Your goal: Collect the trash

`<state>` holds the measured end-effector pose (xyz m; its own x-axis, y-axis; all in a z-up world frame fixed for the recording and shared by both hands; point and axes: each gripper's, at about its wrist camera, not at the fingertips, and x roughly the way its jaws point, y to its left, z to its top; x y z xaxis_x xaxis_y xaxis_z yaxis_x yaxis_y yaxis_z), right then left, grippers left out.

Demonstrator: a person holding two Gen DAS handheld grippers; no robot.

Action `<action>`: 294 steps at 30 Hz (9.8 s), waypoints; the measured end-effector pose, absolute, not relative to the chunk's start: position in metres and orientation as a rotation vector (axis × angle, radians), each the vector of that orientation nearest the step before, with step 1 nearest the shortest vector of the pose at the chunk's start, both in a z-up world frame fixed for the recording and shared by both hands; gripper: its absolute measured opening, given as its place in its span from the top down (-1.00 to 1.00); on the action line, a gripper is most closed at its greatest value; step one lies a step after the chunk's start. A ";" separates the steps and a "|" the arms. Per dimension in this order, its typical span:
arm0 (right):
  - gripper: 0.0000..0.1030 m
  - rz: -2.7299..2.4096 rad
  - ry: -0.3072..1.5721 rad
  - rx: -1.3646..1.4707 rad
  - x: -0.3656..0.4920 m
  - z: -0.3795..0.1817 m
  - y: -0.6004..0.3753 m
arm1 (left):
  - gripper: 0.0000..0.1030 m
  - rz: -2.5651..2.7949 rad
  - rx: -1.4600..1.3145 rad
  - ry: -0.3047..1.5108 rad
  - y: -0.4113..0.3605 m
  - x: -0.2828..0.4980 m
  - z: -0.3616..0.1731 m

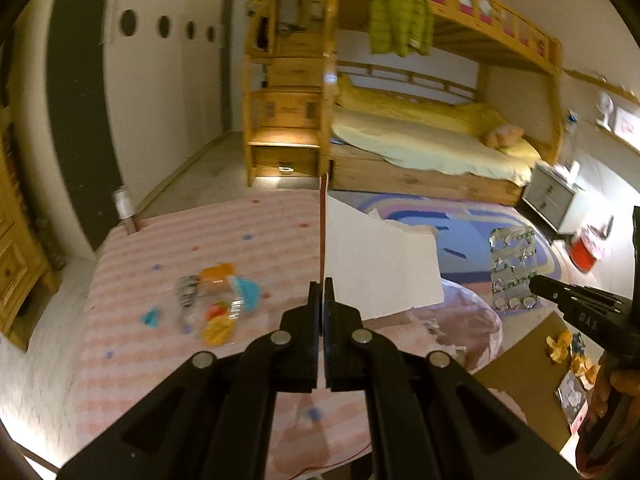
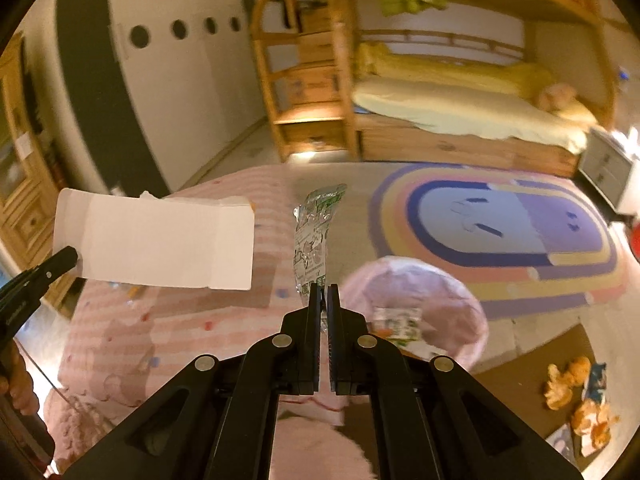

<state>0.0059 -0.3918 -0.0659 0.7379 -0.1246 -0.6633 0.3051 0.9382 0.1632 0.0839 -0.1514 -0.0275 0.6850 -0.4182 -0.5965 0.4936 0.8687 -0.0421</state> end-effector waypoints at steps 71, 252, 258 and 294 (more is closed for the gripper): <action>0.10 0.093 0.825 0.095 0.110 -0.085 -0.243 | -0.27 -0.122 0.068 0.824 -0.001 0.128 -0.089; -0.86 -0.035 0.627 0.162 -0.037 0.022 -0.281 | -0.87 -0.169 0.116 0.764 -0.041 0.032 0.006; -0.86 0.009 0.626 0.110 -0.047 0.034 -0.259 | -0.87 -0.055 0.093 0.740 -0.010 0.010 0.020; -0.86 0.029 0.650 0.068 -0.048 0.029 -0.245 | -0.87 -0.022 0.104 0.758 0.006 -0.002 0.019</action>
<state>-0.0480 -0.2449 0.0289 0.7958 0.0482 -0.6037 -0.0055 0.9974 0.0724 -0.0023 0.0059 0.0194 0.7265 0.0172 -0.6870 0.0578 0.9946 0.0861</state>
